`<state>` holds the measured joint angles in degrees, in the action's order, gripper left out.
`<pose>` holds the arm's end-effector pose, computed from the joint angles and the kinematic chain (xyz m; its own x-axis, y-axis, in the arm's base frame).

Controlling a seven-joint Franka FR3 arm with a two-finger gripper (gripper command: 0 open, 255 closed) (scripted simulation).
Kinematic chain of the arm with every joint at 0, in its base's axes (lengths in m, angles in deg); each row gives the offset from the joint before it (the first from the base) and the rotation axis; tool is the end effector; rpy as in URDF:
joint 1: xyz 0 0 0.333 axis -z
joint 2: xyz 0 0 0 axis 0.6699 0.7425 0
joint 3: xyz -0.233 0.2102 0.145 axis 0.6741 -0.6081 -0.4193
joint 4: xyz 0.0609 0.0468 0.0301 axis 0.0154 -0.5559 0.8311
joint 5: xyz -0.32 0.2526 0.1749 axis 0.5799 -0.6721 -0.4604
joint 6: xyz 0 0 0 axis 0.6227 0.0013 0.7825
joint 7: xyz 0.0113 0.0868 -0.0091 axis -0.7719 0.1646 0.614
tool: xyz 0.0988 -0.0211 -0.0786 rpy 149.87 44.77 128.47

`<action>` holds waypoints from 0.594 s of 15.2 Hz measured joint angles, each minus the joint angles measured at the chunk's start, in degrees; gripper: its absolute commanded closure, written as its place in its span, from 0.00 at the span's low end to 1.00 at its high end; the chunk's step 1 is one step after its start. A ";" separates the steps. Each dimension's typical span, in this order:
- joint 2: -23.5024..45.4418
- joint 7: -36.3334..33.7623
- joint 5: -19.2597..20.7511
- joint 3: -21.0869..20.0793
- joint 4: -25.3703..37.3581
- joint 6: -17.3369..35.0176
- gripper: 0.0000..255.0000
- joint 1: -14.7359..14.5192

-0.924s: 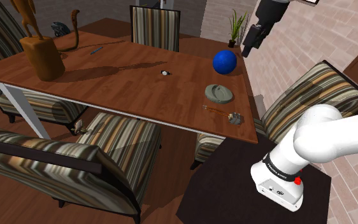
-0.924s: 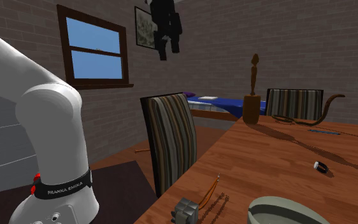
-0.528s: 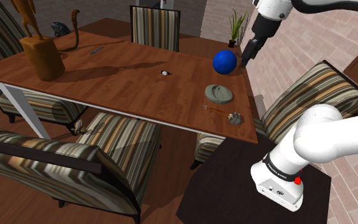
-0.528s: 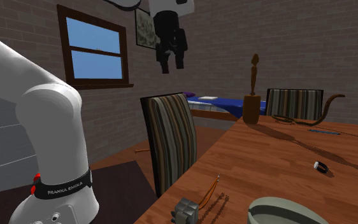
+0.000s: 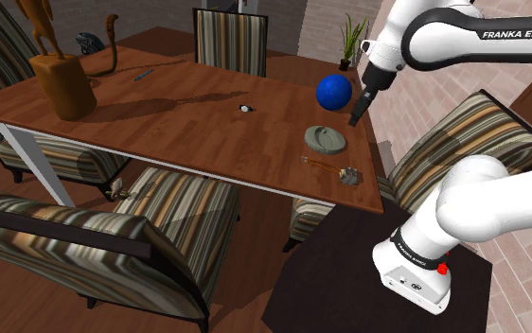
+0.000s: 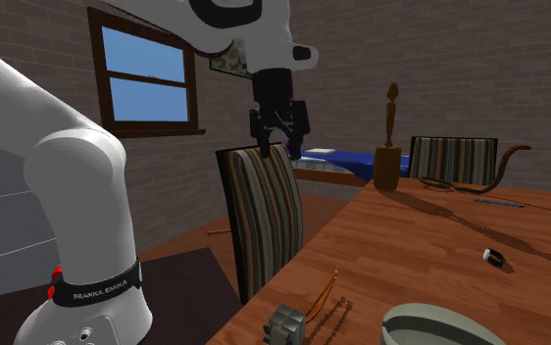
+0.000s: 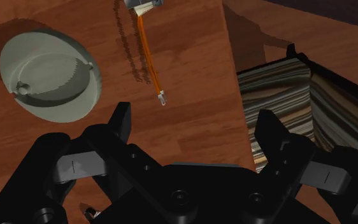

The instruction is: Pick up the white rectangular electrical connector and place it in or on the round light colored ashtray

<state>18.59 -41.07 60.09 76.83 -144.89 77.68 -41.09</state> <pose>0.3398 -0.0860 0.4714 0.9837 0.1668 0.0674 0.1616 -0.9839 0.0762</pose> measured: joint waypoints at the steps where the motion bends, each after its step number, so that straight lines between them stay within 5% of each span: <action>1: 0.72 1.32 0.59 1.26 -1.44 2.16 0.00 0.14; 9: 12.37 12.44 4.01 11.63 -7.64 19.83 0.00 0.05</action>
<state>30.96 -28.63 64.10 88.46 -152.53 97.50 -41.04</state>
